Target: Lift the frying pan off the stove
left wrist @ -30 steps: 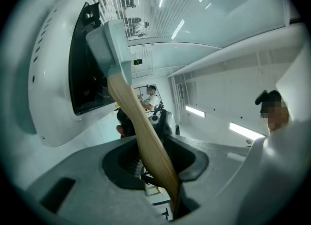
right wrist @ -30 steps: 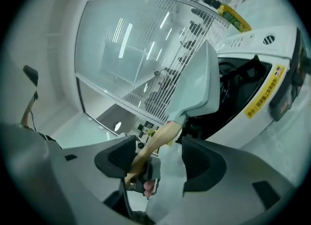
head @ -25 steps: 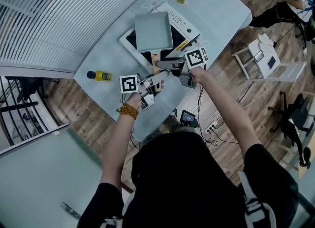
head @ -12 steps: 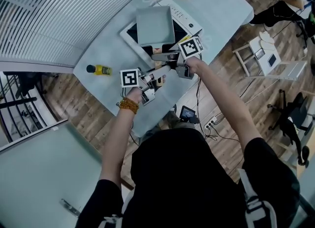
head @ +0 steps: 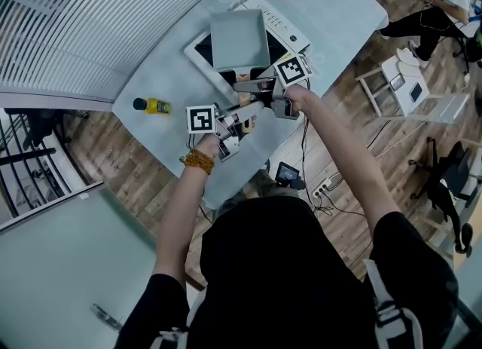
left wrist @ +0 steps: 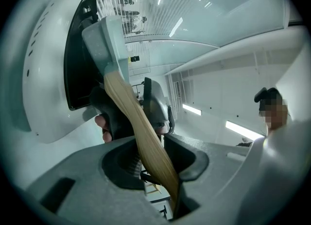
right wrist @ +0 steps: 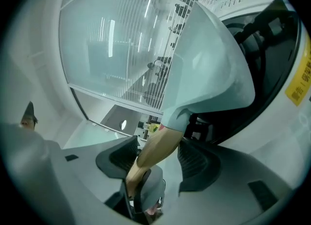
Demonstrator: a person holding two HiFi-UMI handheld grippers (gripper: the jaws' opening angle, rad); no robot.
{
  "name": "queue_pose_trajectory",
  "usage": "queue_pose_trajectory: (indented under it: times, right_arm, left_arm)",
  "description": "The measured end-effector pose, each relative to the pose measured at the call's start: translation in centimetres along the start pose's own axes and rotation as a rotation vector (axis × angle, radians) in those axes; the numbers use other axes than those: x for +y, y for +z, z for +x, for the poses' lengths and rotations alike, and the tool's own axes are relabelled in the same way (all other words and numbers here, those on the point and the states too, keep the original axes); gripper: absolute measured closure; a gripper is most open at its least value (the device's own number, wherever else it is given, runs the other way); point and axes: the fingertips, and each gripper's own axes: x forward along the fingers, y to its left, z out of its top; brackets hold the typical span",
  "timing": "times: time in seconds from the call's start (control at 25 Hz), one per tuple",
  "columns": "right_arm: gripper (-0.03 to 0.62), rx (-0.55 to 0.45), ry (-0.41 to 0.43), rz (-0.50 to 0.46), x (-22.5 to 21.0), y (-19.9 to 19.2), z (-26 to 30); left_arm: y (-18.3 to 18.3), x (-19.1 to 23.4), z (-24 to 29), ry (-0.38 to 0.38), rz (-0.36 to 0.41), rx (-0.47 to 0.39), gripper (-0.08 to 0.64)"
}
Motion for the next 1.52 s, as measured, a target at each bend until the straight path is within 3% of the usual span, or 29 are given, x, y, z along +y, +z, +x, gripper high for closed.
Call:
queue_pose_trajectory:
  times: [0.08, 0.32, 0.72, 1.08, 1.24, 1.4, 1.52]
  right_arm:
    - [0.336, 0.029, -0.011, -0.005, -0.3, -0.2, -0.1]
    - [0.382, 0.075, 0.067, -0.021, 0.4, -1.5, 1.0]
    - [0.393, 0.065, 0.041, 0.0, 0.4, -1.5, 1.5]
    - [0.39, 0.123, 0.028, 0.014, 0.6, -2.1, 2.0]
    - [0.393, 0.126, 0.025, 0.002, 0.6, -1.9, 1.8]
    - [0.394, 0.129, 0.038, 0.05, 0.7, -1.9, 1.4]
    - [0.397, 0.127, 0.023, 0.015, 0.2, -1.7, 1.4]
  left_arm:
    - [-0.1, 0.1, -0.1, 0.007, -0.002, 0.005, 0.442]
    - [-0.2, 0.5, -0.3, 0.019, -0.006, 0.008, 0.442]
    - [0.0, 0.2, 0.0, 0.012, 0.001, -0.006, 0.442]
    - [-0.2, 0.4, -0.6, 0.0, 0.068, 0.037, 0.434]
    - [-0.2, 0.3, 0.0, 0.008, 0.053, 0.024, 0.434]
    - [-0.1, 0.3, 0.7, 0.001, 0.032, 0.001, 0.437]
    - [0.0, 0.5, 0.6, 0.012, 0.025, -0.019, 0.437]
